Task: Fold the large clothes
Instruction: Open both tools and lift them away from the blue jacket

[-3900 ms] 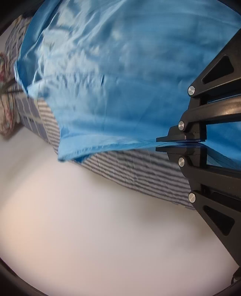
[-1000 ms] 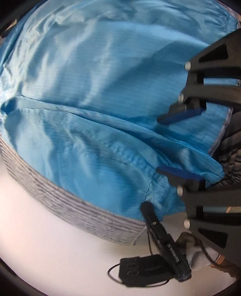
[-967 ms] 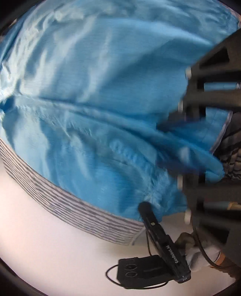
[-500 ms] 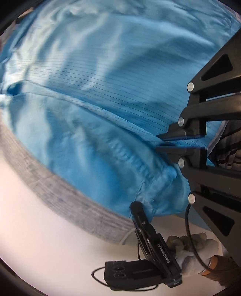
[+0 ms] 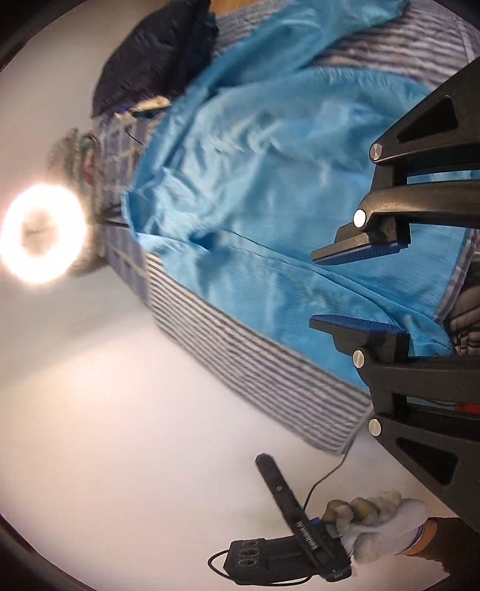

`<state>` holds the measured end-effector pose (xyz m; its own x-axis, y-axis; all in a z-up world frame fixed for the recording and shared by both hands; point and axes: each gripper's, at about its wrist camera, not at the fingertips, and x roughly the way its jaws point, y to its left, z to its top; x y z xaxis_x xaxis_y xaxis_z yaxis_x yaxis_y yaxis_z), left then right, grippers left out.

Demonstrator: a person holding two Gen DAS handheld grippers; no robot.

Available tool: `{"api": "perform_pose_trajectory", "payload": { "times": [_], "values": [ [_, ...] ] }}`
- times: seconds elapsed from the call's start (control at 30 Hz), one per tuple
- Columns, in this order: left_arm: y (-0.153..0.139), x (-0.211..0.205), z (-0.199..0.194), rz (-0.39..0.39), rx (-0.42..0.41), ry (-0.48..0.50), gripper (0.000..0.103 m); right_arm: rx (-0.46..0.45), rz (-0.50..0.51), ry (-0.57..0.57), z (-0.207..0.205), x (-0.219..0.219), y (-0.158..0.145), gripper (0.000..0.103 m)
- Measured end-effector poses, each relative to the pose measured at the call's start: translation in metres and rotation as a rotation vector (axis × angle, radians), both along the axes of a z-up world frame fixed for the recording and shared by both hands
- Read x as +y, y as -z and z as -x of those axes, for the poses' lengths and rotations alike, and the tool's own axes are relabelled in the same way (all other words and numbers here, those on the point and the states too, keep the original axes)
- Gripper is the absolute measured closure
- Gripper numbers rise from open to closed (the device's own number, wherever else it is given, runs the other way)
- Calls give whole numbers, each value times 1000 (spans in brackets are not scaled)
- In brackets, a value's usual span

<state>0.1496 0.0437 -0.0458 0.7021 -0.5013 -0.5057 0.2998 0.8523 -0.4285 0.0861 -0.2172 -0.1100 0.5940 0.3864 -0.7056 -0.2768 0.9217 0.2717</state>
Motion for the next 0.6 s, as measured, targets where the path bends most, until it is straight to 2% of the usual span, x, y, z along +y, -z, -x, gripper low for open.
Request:
{"api": "perform_pose_trajectory", "payload": {
  "times": [0.1, 0.23, 0.33, 0.5, 0.6],
  "values": [
    [-52, -6, -5, 18, -86, 8, 90, -75, -9, 38, 8, -19, -36, 74],
    [-121, -20, -1, -6, -209, 38, 90, -155, -13, 67, 15, -41, -82, 73],
    [-163, -31, 2, 0, -272, 56, 90, -224, -5, 85, 23, -56, -118, 73],
    [-212, -45, 2, 1, -329, 79, 90, -313, -2, 129, 39, -82, -162, 72],
    [-226, -57, 4, -3, -337, 99, 90, -346, 10, 163, 47, -101, -178, 70]
  ]
}}
